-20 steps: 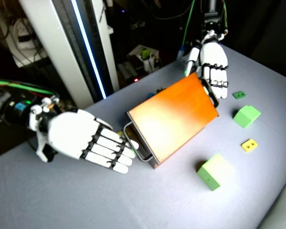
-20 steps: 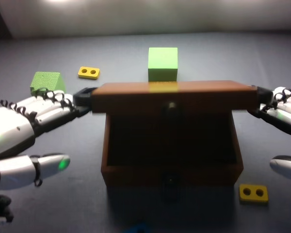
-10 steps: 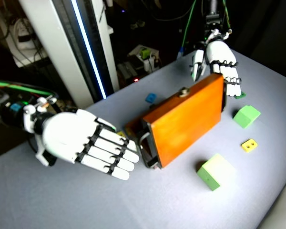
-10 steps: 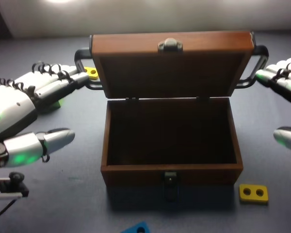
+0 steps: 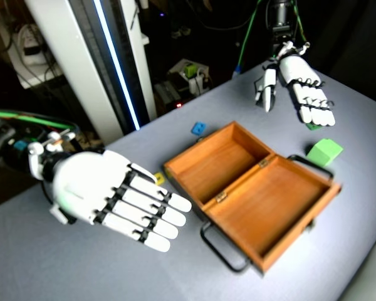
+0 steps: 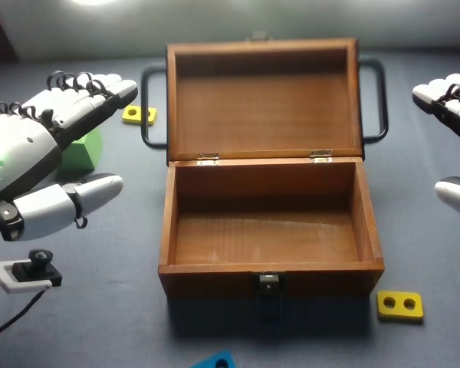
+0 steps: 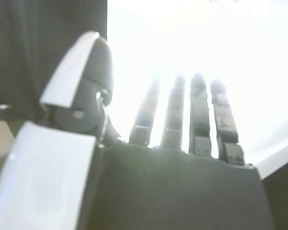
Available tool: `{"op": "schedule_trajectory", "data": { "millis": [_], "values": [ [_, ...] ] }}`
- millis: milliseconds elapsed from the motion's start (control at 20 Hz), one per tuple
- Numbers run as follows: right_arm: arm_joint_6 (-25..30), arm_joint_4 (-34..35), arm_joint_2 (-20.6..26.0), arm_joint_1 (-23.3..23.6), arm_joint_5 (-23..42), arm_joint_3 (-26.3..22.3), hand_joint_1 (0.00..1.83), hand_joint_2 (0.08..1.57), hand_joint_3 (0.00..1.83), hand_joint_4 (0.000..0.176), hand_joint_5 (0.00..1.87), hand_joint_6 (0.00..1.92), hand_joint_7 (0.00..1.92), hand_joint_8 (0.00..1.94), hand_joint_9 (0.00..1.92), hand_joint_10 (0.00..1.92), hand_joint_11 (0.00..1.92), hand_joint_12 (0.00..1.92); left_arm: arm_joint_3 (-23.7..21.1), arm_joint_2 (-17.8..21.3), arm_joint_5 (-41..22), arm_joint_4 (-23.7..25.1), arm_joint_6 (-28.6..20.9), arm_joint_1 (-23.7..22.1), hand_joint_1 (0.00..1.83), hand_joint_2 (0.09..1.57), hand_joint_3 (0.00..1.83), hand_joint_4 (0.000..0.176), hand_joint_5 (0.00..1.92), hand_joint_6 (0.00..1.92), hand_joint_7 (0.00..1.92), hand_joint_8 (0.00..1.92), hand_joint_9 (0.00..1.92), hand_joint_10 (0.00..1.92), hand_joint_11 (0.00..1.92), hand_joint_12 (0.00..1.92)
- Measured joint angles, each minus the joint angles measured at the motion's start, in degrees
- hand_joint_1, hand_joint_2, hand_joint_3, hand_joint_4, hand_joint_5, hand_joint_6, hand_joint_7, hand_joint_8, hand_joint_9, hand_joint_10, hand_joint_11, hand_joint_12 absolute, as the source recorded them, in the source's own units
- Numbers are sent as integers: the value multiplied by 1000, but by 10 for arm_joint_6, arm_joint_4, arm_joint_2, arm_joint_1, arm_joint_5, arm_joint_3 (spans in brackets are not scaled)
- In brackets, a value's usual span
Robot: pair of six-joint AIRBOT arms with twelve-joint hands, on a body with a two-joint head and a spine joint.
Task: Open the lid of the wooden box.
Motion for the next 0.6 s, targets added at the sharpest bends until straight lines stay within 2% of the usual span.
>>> {"op": "schedule_trajectory", "data": {
  "millis": [50, 100, 150, 250, 300, 350, 450, 600],
  "values": [
    [0, 3, 0, 0, 2, 0, 430, 1427, 5, 0, 0, 0, 0, 0, 0, 0, 0, 0, 0, 0, -2, -2, 0, 0, 417, 1447, 0, 0, 24, 0, 0, 0, 0, 0, 2, 115],
    [0, 3, 0, 0, 5, 0, 430, 1427, 5, 0, 0, 0, 0, 0, 0, 0, 0, 0, 0, 0, -5, -3, 0, 0, 417, 1447, 0, 0, 24, 0, 0, 0, 0, 0, 2, 115],
    [0, 2, 0, 0, 10, -1, 507, 1443, 5, 0, 0, 0, 0, 0, 0, 0, 0, 0, 0, 0, -11, -4, 0, 0, 415, 1445, 0, 0, 24, 0, 0, 0, 0, 0, 0, 306],
    [0, 0, 5, 0, 23, -10, 488, 1453, 6, 0, 0, 0, 0, 0, 0, 0, 24, 17, -2, 0, -21, -5, 0, -1, 398, 1426, 0, 0, 0, 0, 0, 0, 0, 0, 0, 27],
    [0, 0, 8, 0, 28, -14, 501, 1449, 0, 0, 0, 0, 0, 0, 0, 0, 4, 273, -3, 0, -25, -7, 0, -1, 391, 1420, 0, 3, 0, 0, 0, 0, 0, 0, 0, 5],
    [0, -3, 12, 0, 38, -16, 501, 1449, 0, 0, 0, 0, 0, 0, 0, 0, 4, 273, -6, 1, -31, -7, 3, -1, 391, 1420, 0, 3, 0, 0, 0, 0, 0, 0, 0, 5],
    [0, -3, 21, 0, 58, -22, 343, 1464, 0, 0, 0, 0, 0, 0, 0, 0, 0, 24, -14, 5, -44, -7, 11, -1, 331, 1417, 0, 0, 0, 0, 0, 0, 0, 0, 0, 0],
    [-2, -8, 33, -1, 83, -35, 326, 1454, 0, 0, 0, 0, 0, 0, 0, 0, 0, 0, -15, 8, -65, -11, 15, -1, 237, 1407, 0, 0, 0, 0, 0, 0, 0, 0, 0, 0]
  ]
}}
